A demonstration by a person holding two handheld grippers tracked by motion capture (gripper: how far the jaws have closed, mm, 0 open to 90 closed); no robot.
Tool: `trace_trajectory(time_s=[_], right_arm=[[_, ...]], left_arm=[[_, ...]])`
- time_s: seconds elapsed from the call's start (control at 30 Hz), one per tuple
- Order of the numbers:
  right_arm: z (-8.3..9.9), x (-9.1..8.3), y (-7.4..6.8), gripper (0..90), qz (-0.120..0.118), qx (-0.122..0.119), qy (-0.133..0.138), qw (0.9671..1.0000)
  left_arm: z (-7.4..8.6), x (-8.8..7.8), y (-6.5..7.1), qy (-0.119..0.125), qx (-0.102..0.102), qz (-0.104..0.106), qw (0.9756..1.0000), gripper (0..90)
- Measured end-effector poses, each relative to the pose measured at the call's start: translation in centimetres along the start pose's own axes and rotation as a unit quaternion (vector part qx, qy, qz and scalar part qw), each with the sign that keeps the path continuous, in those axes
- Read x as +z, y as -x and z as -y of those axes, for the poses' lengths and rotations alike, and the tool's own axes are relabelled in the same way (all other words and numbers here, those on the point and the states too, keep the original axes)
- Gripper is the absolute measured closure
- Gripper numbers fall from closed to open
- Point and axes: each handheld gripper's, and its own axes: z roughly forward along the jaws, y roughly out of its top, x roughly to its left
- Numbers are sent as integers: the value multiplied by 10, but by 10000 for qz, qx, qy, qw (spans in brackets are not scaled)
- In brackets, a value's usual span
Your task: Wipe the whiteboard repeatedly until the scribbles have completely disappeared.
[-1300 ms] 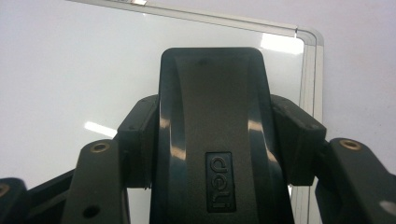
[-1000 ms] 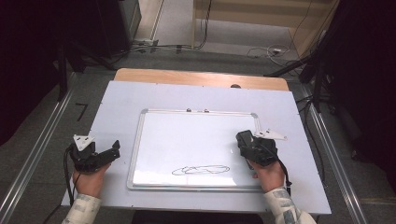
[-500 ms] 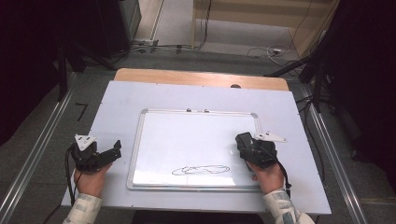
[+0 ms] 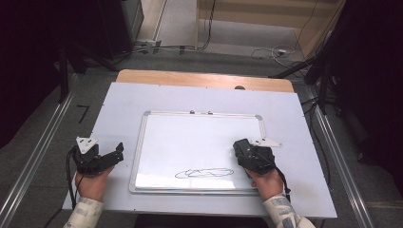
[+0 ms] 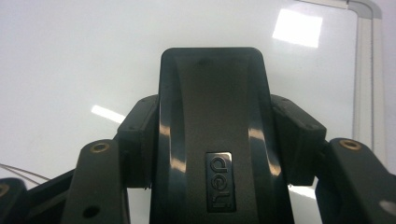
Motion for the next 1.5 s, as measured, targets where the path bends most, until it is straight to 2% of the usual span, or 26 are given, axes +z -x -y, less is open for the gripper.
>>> trace_trajectory(time_s=[0.3,0.57,1.17,1.5], right_arm=[[5,10,-9,386,-9,-150,-187,9997],[6,11,-11,380,61,-228,-155,9996],[7,9,-10,383,29,-230,-94,9997],[7,10,-16,391,23,-349,-82,9994]], left_arm=[[0,0,0,-2,2,6,10000,53],[0,0,0,-8,6,11,10000,53],[0,1,1,-13,10,6,10000,53],[0,1,2,-4,-1,13,10000,53]])
